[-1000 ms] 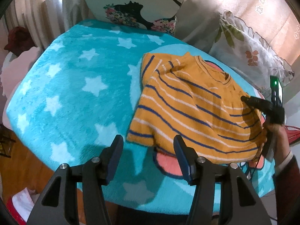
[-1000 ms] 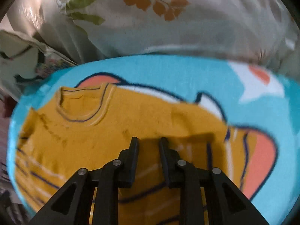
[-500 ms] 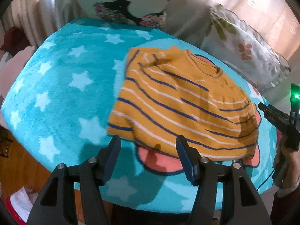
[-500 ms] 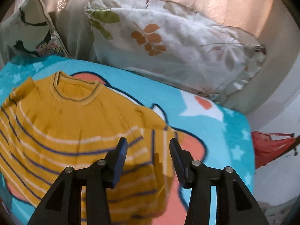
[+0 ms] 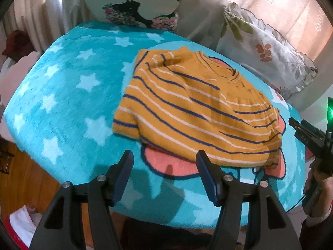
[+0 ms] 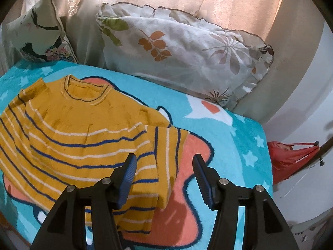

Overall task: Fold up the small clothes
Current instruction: 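Press the folded sweater flat with the right tool, then grasp the edge of the folded sweater with the right tool and lift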

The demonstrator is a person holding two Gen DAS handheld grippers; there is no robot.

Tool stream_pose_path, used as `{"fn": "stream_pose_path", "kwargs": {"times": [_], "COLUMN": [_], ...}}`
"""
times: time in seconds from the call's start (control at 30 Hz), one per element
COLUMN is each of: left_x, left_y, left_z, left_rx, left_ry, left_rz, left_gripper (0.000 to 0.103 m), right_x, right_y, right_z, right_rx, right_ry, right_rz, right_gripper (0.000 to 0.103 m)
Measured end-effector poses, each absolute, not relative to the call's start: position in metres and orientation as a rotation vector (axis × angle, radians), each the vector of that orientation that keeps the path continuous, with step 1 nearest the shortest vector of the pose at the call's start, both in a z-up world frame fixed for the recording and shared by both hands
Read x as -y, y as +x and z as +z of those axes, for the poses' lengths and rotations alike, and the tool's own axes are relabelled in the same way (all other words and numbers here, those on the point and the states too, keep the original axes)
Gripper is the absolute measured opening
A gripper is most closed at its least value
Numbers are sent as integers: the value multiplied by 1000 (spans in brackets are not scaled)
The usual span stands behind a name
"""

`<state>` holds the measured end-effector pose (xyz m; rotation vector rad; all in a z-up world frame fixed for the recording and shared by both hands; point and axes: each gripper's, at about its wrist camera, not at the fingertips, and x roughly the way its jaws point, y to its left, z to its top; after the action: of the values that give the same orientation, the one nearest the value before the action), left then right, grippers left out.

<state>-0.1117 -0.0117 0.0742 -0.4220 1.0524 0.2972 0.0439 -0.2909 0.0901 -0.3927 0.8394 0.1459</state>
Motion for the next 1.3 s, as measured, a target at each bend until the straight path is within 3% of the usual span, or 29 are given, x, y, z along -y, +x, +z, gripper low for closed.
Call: {"fn": "stream_pose_path", "kwargs": {"times": [0.4,0.73,1.07,1.3], "left_x": [-2,-71,-149,-192], "left_y": [-104,-99,-112,-131], "left_z": [69,55,43,33], "left_rx": [-1053,-1067,-1075,-1081], "left_ry": [-459,-510,-565,-583], "left_rz": [293,346,363,363], "left_gripper": [64,65,65,65], "right_x": [284,279,121,0], "right_y": [46,62,46,38], "right_z": [95,86,79,41], "right_rx": [-831,-950,-1094,-1164], "right_ry": [-402,-144,-44,-185], "right_rz": [151,210,644,696], "right_gripper": [69,69,69,69]}}
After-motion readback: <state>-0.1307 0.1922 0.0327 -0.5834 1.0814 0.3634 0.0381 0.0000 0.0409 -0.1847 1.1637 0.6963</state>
